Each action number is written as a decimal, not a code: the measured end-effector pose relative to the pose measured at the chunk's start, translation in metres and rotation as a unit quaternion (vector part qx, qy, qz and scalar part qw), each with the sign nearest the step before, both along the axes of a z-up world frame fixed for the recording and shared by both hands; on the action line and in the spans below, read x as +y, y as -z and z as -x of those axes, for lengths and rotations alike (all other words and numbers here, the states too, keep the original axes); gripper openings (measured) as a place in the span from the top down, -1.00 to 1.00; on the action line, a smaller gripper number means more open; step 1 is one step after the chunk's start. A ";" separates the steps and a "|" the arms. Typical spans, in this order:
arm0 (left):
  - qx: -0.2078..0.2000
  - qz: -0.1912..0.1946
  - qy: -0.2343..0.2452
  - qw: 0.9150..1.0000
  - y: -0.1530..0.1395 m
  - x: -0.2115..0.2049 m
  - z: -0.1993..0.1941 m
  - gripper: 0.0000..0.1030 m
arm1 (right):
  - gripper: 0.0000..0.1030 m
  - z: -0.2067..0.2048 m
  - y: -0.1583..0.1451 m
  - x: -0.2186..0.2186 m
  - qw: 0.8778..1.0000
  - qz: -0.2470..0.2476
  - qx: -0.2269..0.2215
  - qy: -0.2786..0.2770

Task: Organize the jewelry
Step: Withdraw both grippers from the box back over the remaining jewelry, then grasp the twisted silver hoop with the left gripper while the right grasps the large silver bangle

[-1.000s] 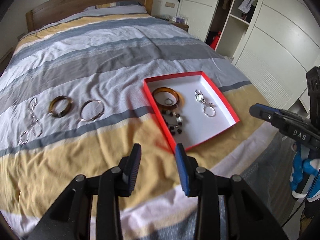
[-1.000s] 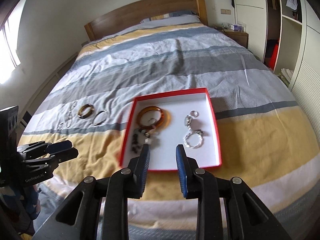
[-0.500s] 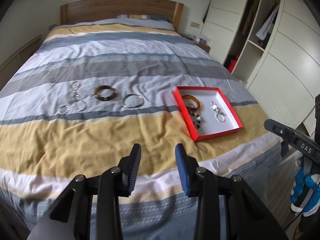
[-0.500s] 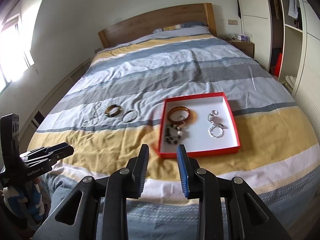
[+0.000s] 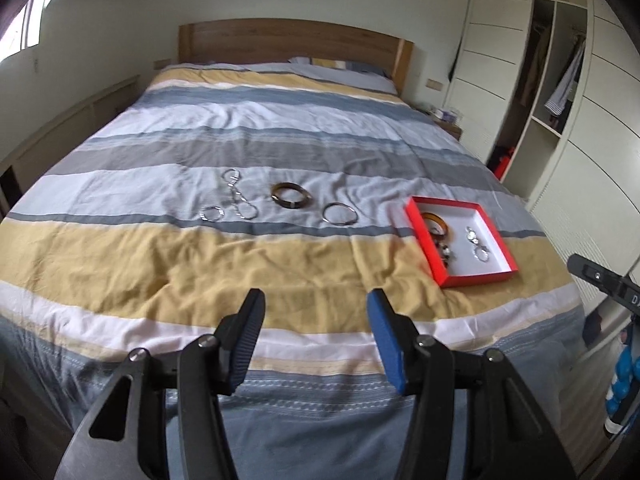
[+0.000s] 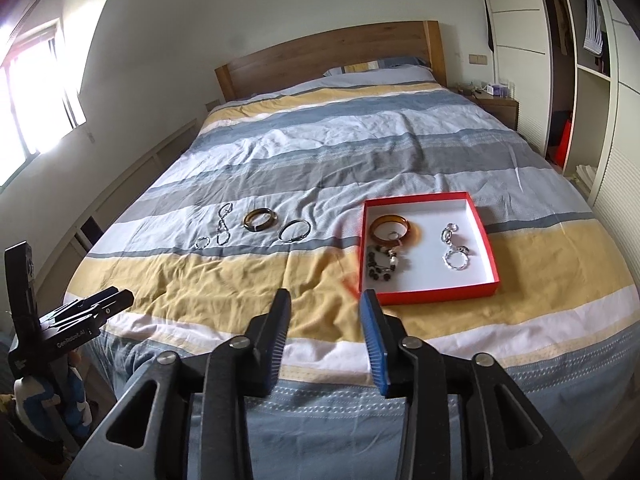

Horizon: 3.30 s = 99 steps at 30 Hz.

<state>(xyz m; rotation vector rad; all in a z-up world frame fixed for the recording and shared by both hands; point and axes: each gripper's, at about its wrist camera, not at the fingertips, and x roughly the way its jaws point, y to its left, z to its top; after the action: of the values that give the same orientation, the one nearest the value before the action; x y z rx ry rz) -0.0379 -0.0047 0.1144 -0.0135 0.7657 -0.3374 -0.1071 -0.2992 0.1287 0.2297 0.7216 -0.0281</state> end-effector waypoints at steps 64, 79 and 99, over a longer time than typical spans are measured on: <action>0.096 -0.054 -0.139 0.984 0.116 0.100 -0.211 -0.07 | 0.10 -0.254 0.125 0.060 0.989 0.013 0.114 -0.094; 0.121 -0.035 -0.120 0.985 0.155 0.088 -0.315 -0.06 | 0.37 -0.358 0.185 0.045 0.985 -0.004 0.163 -0.061; 0.121 -0.064 -0.119 0.983 0.184 0.067 -0.331 0.87 | 0.84 -0.385 0.212 0.063 0.985 0.034 0.158 -0.068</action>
<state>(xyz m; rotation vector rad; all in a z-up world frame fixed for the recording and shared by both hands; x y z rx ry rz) 0.2935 0.0623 -0.0697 -0.0258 1.0146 -0.0582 0.2780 -0.2359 -0.0831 0.1115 1.0496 0.0416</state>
